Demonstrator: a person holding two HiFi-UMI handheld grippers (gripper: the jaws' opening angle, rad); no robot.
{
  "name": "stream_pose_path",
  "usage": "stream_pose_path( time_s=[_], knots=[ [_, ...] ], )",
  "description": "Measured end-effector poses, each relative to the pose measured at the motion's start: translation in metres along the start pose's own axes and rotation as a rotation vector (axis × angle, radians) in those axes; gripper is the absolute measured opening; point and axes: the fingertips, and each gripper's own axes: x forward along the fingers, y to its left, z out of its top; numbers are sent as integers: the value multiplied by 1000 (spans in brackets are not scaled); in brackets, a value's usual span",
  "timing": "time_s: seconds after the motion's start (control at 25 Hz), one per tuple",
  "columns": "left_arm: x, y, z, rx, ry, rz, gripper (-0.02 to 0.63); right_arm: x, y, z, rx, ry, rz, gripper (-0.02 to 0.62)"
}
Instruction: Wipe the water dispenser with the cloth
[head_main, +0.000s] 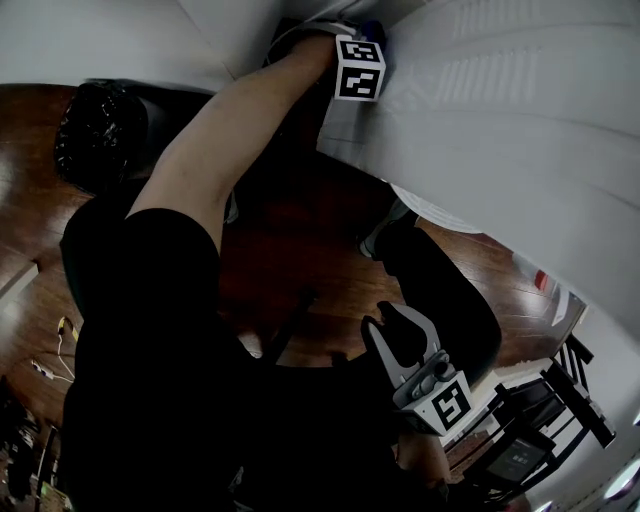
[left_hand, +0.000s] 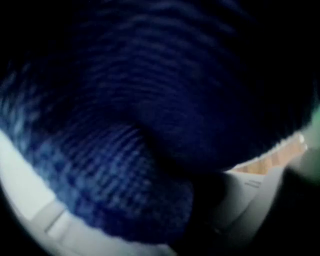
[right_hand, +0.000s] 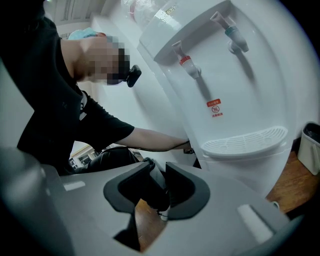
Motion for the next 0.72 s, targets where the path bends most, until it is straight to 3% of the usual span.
stream_pose_path(
  time_s=[0.12, 0.32, 0.4, 0.56, 0.72],
  knots=[
    [-2, -43, -4, -49, -63, -64, 199, 0, -3, 0, 6, -3, -9, 103],
    [-42, -179, -14, 66, -76, -296, 199, 3, 1, -3, 3, 5, 4, 101],
    [-55, -208, -13, 67, -78, -351, 199, 6, 4, -4, 8, 11, 16, 101],
    [-35, -201, -20, 114, -79, -344, 199, 9, 3, -5, 42, 18, 19, 101],
    [22, -145, -38, 75, -21, -226, 199, 6, -7, -5, 92, 17, -15, 101]
  ],
)
